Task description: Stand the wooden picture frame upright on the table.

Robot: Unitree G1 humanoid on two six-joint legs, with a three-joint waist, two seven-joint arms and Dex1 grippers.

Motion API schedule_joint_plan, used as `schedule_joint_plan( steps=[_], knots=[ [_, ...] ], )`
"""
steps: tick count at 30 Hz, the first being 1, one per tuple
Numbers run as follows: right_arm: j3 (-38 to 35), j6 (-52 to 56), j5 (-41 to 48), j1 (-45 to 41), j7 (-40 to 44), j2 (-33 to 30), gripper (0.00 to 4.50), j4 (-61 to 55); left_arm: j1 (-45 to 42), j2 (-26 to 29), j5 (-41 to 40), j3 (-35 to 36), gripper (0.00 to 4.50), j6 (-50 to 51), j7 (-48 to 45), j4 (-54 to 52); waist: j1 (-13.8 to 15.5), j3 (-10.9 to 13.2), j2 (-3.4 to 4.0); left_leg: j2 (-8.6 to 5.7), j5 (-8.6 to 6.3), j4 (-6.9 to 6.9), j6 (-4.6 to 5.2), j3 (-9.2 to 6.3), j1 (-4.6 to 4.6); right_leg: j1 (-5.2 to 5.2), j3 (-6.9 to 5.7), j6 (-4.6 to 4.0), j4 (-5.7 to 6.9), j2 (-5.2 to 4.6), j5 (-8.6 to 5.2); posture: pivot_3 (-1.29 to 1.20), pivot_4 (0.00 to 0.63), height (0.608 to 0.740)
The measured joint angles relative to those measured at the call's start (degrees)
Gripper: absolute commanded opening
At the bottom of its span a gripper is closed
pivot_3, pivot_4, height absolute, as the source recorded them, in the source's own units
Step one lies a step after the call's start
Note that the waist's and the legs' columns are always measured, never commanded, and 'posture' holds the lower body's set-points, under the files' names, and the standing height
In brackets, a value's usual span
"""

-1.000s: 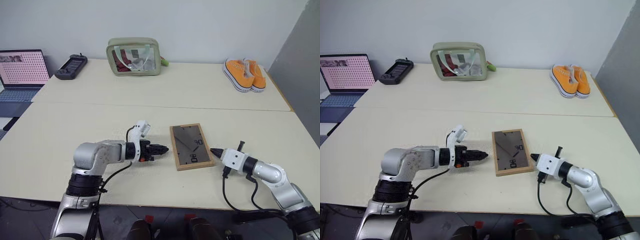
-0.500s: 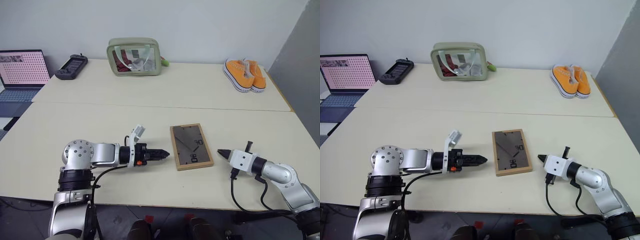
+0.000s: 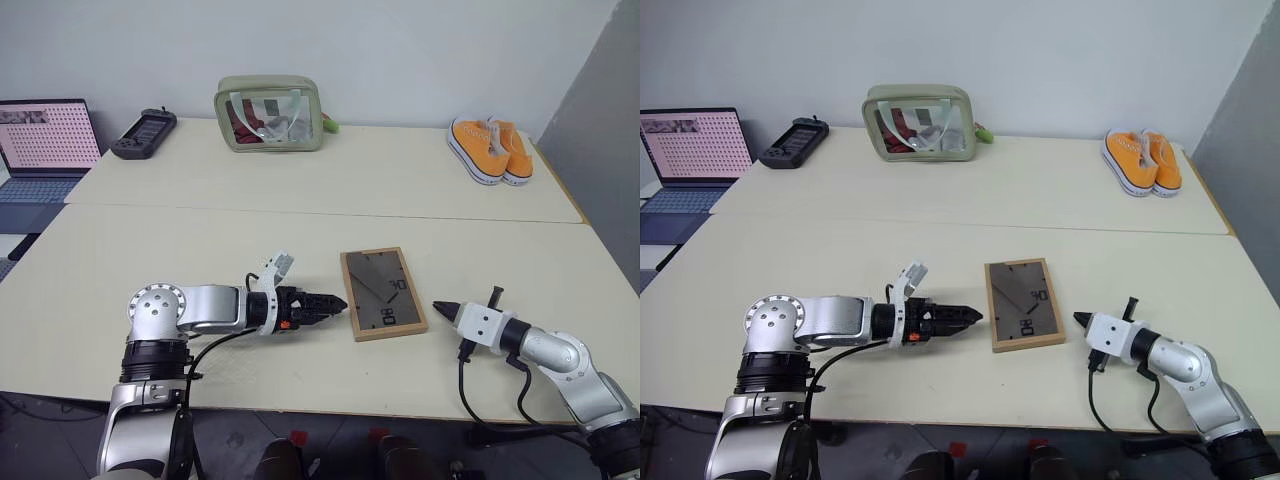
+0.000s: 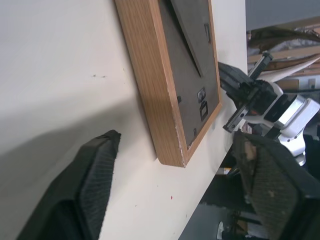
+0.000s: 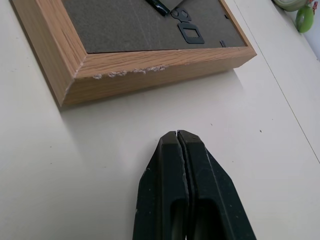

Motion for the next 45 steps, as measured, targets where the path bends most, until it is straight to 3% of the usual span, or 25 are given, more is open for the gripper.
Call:
schedule_joint_plan(
  steps=[7, 17, 45],
  knots=[
    [0.1, -0.6, -1.3, -0.1, -0.1, 0.1, 0.0, 1.1, 1.1, -0.1, -5.6, -3.2, 4.46, -5.0, 6.2, 0.0, 0.2, 0.0, 0.01, -0.01, 0.0, 0.0, 0.0, 0.01, 0.01, 0.02, 0.0, -0.02, -0.01, 0.0, 0.01, 0.0, 0.15, 0.74],
    [2.1, 3.6, -1.7, -0.2, -1.0, 6.2, 0.0, -2.2, 1.4, -0.2, -10.5, -7.2, 4.46, -10.2, 10.3, -0.1, 0.6, 0.0, 0.03, -0.02, 0.01, 0.0, -0.01, 0.01, 0.06, 0.08, 0.0, -0.01, -0.02, 0.0, 0.0, 0.0, 0.15, 0.74],
    [4.6, 14.0, -2.2, -0.8, -3.6, 12.8, 0.0, -8.9, 1.2, 2.3, -15.9, -12.3, 4.46, -14.7, 11.9, -0.3, 1.0, 0.0, 0.03, -0.01, 0.0, -0.02, -0.01, 0.01, 0.03, 0.03, 0.0, 0.18, -0.12, 0.01, -0.11, 0.0, 0.15, 0.74]
  ],
)
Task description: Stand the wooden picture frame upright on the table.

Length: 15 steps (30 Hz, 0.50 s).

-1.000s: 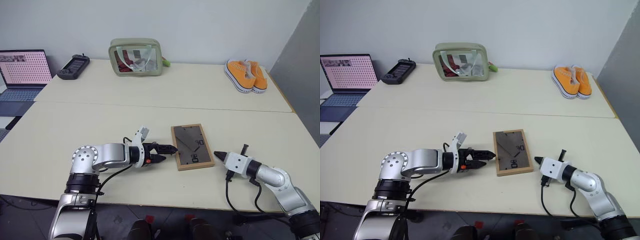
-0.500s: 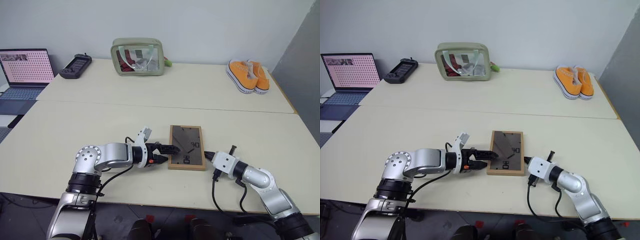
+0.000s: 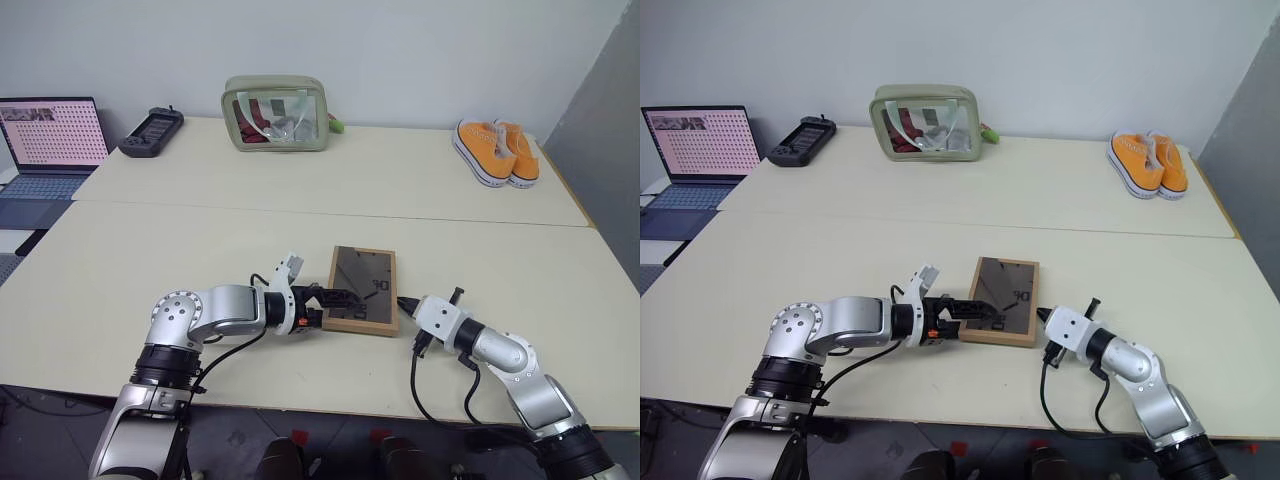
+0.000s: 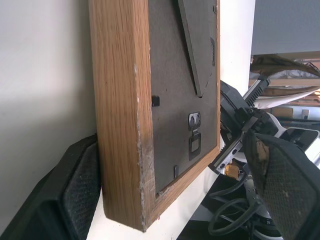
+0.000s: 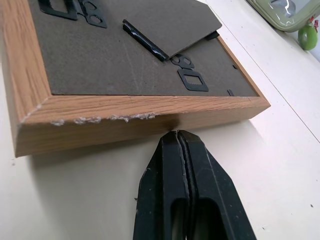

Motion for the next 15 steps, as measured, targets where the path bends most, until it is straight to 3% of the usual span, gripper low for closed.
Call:
schedule_joint_plan(
  steps=[4, 15],
  knots=[
    [0.0, -0.1, 0.0, 0.1, 0.0, -0.1, 0.0, 0.0, 0.0, 0.0, 0.0, 0.0, 4.46, 0.0, -0.3, 0.2, 0.0, 0.0, 0.0, 0.0, 0.0, 0.0, 0.0, 0.0, 0.0, 0.0, 0.0, 0.0, 0.0, 0.0, 0.0, 0.0, 0.15, 0.74],
    [0.0, -1.4, 0.0, 0.7, -0.2, -1.0, 0.0, 0.9, 0.5, -0.7, 0.1, 0.3, 2.31, -0.2, -0.5, 0.8, 0.0, 0.0, 0.0, 0.0, 0.0, -0.01, 0.0, 0.0, -0.03, -0.02, 0.01, 0.01, -0.07, 0.0, 0.0, 0.0, 0.15, 0.74]
  ],
)
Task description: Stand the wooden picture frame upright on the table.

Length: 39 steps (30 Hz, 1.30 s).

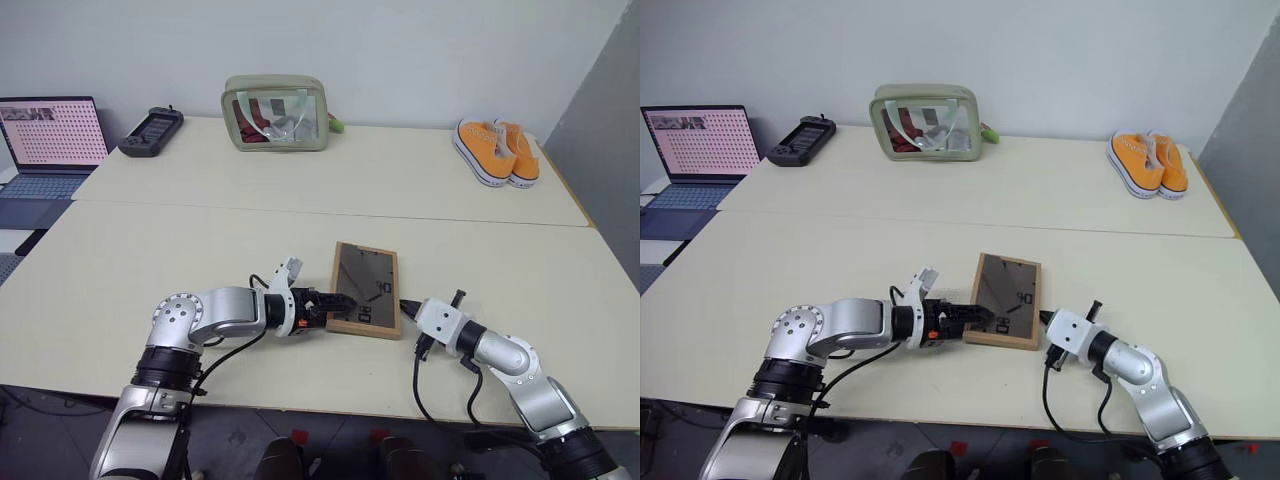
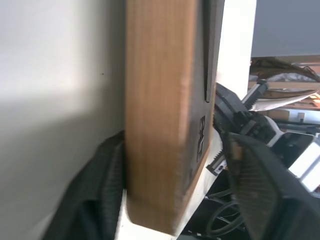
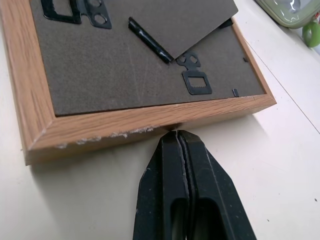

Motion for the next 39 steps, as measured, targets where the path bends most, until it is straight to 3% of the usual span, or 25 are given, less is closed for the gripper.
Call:
schedule_joint_plan(
  steps=[6, 19, 28, 33, 36, 39],
  knots=[
    [0.0, -1.7, 0.0, 0.0, -0.3, -0.1, 0.0, 1.9, 0.1, -1.0, -0.3, 1.1, 1.36, 0.1, -1.1, -0.2, 0.0, 0.0, 0.0, 0.0, 0.0, -0.01, 0.0, -0.01, -0.02, 0.04, -0.01, 0.01, -0.15, 0.0, 0.01, 0.0, 0.15, 0.74],
    [-0.1, -4.6, -0.1, -0.3, -0.9, -1.4, 0.0, 3.5, -0.3, -0.8, 2.0, 1.4, 1.32, 0.5, -4.8, 0.3, 0.1, 0.0, 0.0, 0.0, 0.0, -0.02, 0.0, 0.0, -0.06, 0.02, -0.01, 0.04, -0.22, 0.0, 0.02, 0.0, 0.15, 0.74],
    [-7.5, 2.4, 5.1, -1.4, 0.4, -5.2, 0.0, 3.6, -8.5, 6.4, 32.1, 3.2, 1.32, -9.9, -32.3, 3.1, 0.0, 0.0, 0.0, 0.0, 0.0, -0.09, -0.01, 0.01, -0.31, -0.19, -0.03, -0.19, -0.31, 0.02, 0.14, 0.0, 0.15, 0.74],
    [-16.2, 20.4, 19.3, -6.5, 1.2, -2.5, 0.0, 0.2, -8.9, 9.9, 48.0, 2.4, 1.32, -20.1, -47.1, -1.8, 0.1, 0.1, 0.02, 0.03, 0.16, -0.07, -0.26, 0.01, -1.08, -1.0, -0.04, -0.21, -0.19, 0.01, 0.19, 0.0, 0.15, 0.74],
    [-20.6, 34.2, 31.8, -13.7, 0.6, -1.1, 0.47, -6.7, -8.9, 10.7, 54.9, 2.1, 1.32, -25.0, -53.7, -6.6, 0.0, 0.1, 0.13, 0.07, 0.16, -0.09, -0.26, 0.02, -1.32, -1.25, -0.04, -0.23, -0.15, 0.03, 0.19, 0.0, 0.15, 0.74],
    [-23.2, 43.5, 40.9, -20.9, -1.1, -1.1, 1.28, -14.5, -8.9, 10.8, 59.0, 1.5, 1.32, -27.3, -58.2, -10.8, 0.1, 0.1, 0.14, 0.07, 0.13, -0.11, -0.22, -0.08, -1.41, -1.28, -0.17, -0.23, -0.2, 0.03, 0.19, 0.0, 0.15, 0.74]
  ],
)
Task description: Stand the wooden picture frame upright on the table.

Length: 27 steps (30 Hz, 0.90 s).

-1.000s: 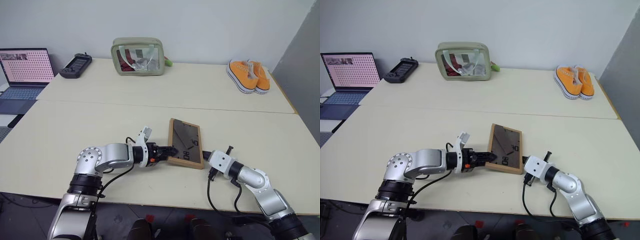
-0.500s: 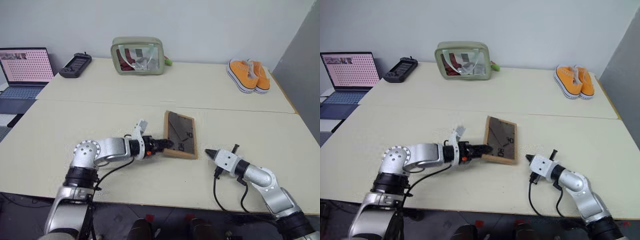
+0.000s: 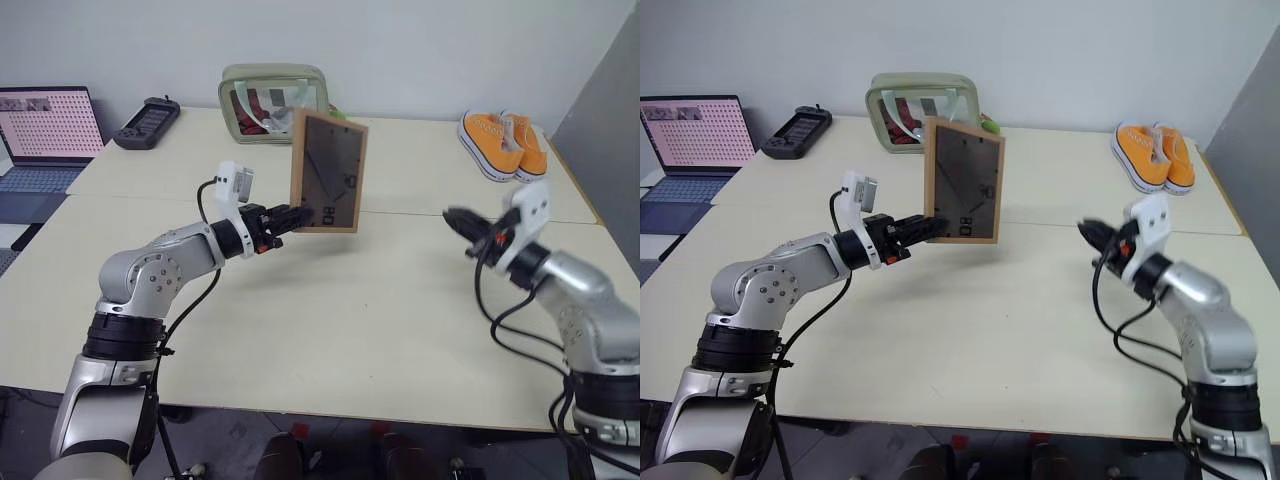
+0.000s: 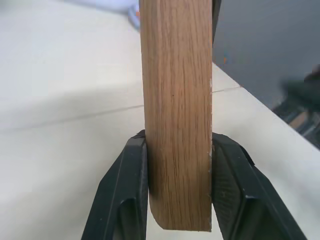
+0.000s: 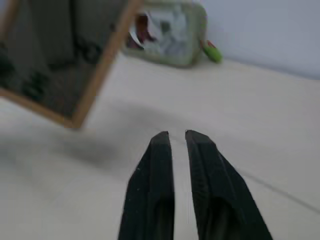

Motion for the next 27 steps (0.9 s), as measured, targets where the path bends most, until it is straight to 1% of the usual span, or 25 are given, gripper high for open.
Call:
schedule_joint_plan(
  steps=[1, 2, 4, 5, 8, 11, 16, 20, 27],
  knots=[
    [-0.6, 3.5, 3.1, -2.4, -1.5, 0.7, 1.47, -1.9, 0.0, 0.3, 1.1, 0.1, 1.32, -0.1, -1.0, -1.0, 0.0, 0.0, 0.0, 0.0, -0.01, 0.0, 0.02, 0.0, -0.06, -0.05, 0.0, 0.0, -0.01, 0.0, 0.0, 0.0, 0.15, 0.74],
    [-0.7, 6.8, 5.9, -4.9, -3.4, 1.8, 1.76, -3.2, 0.0, 0.4, 2.1, 0.1, 1.32, -0.1, -1.9, -2.0, 0.0, 0.0, 0.0, -0.01, -0.08, 0.01, 0.14, 0.0, -0.1, -0.1, 0.01, 0.0, 0.0, -0.01, 0.0, 0.0, 0.15, 0.74],
    [-0.7, 10.6, 9.2, -7.9, -6.3, 3.5, 2.22, -4.5, 0.0, 0.3, 2.7, 0.1, 1.32, 0.0, -2.9, -3.3, -0.1, 0.0, 0.0, -0.01, -0.11, 0.03, 0.2, -0.01, -0.15, -0.13, 0.0, 0.0, 0.01, -0.01, 0.0, 0.0, 0.15, 0.74],
    [-0.7, 11.6, 9.9, -8.6, -7.1, 3.8, 2.35, -4.8, -0.1, 0.2, 3.0, 0.1, 1.32, 0.1, -3.0, -3.7, -0.1, 0.0, 0.0, -0.02, -0.11, 0.03, 0.2, -0.01, -0.15, -0.13, 0.01, 0.0, 0.01, -0.01, 0.0, 0.0, 0.15, 0.74],
    [-0.7, 14.9, 13.2, -12.0, -10.3, 5.8, 2.35, -4.8, -0.2, -0.4, 3.9, 0.4, 1.32, 0.4, -3.4, -4.6, 0.0, 0.0, 0.0, -0.02, -0.12, 0.06, 0.21, -0.02, -0.17, -0.16, -0.01, 0.01, 0.04, -0.01, 0.01, 0.0, 0.15, 0.74],
    [-0.4, 15.7, 13.8, -13.8, -11.2, 6.7, 2.35, -4.5, -0.2, -0.7, 4.5, 0.4, 1.32, 1.2, -4.5, -6.3, 0.0, 0.0, 0.0, -0.02, -0.11, 0.08, 0.22, -0.03, -0.33, -0.33, -0.01, 0.01, 0.08, -0.01, 0.01, 0.0, 0.15, 0.74],
    [2.5, 15.5, 13.6, -15.4, -10.9, 8.6, 2.35, -1.4, -0.2, -1.0, 4.6, 0.4, 1.32, 2.7, -6.0, -9.3, -0.1, 0.0, 0.0, -0.02, -0.11, 0.09, 0.21, 0.04, -0.4, -0.58, 0.05, 0.0, 0.38, 0.0, 0.0, 0.0, 0.15, 0.74],
    [4.7, 13.4, 13.0, -16.9, -9.7, 10.0, 2.35, 0.8, -0.2, -1.7, 4.9, 0.4, 1.32, 3.8, -6.4, -10.5, -0.1, 0.0, 0.0, 0.0, -0.09, 0.17, 0.23, 0.04, -0.42, -0.7, 0.05, -0.01, 0.67, 0.03, 0.0, 0.0, 0.15, 0.74],
    [6.4, 10.7, 11.1, -17.4, -7.4, 10.2, 2.35, 4.2, -0.2, -1.9, 6.4, 0.9, 1.32, 4.9, -6.4, -10.5, -0.2, 0.0, 0.0, -0.01, -0.06, 0.29, 0.25, 0.04, -0.42, -0.75, 0.06, -0.01, 0.87, 0.04, 0.0, 0.0, 0.15, 0.74]
  ],
)
